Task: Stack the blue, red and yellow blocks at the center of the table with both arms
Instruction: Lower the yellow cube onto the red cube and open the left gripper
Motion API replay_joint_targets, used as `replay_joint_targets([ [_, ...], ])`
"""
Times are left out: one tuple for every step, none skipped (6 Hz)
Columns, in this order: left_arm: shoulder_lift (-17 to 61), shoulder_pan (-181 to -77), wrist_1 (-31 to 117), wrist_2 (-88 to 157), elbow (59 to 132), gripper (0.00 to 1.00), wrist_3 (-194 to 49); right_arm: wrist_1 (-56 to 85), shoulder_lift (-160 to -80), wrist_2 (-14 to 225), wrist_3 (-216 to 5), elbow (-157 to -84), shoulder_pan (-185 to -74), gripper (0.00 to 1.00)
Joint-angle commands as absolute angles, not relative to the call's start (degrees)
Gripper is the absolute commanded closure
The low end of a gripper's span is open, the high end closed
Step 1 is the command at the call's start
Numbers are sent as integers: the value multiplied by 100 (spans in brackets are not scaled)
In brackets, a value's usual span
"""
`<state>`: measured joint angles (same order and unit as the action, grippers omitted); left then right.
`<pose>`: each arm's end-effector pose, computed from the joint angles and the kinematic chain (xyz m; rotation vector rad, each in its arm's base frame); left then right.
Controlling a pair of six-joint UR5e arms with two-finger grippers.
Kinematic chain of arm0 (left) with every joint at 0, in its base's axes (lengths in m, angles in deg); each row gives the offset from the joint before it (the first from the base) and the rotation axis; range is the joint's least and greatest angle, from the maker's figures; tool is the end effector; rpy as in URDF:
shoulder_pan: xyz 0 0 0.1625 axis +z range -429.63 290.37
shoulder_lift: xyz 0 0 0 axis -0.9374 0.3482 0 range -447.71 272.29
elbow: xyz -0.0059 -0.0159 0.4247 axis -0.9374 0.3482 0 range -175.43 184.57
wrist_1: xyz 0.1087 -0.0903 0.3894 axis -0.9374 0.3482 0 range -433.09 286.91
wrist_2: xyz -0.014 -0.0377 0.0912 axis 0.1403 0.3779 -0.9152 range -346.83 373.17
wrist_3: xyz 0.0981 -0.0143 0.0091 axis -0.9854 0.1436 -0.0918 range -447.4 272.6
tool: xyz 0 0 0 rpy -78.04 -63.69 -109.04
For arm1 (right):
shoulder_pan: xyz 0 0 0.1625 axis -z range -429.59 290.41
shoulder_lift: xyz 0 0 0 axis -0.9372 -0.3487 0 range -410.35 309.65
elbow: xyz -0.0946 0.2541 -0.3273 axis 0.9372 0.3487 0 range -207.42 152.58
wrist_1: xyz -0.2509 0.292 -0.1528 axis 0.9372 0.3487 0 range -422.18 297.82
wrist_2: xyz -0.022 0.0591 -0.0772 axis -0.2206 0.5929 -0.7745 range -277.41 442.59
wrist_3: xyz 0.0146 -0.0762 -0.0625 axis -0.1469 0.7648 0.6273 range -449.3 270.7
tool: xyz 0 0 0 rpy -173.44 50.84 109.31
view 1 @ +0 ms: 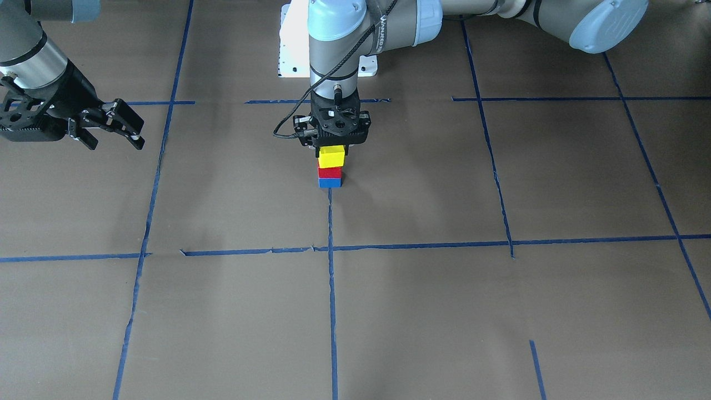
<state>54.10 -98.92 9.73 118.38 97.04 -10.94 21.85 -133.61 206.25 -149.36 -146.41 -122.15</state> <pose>0.5591 -0.4367 0.0993 0.0654 0.8525 -0.1491 -0.2406 -0.4428 0.3511 0.0439 -0.9001 0.1539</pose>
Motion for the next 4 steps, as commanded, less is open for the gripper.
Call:
replay_joint_targets([
  [5423, -9889, 970, 11837, 9712, 97, -1093, 2185, -13359, 20625, -14959, -14677, -12215, 0],
  [5432, -9889, 970, 11837, 9712, 96, -1085, 2185, -13367, 20625, -14959, -14686, -12215, 0],
  [5423, -9889, 970, 11837, 9712, 95, -1093, 2185, -13367, 20625, -14968, -14669, -12206, 0],
  [5414, -9889, 970, 11829, 9712, 95, -1085, 2185, -13367, 20625, -14968, -14660, -12206, 0],
])
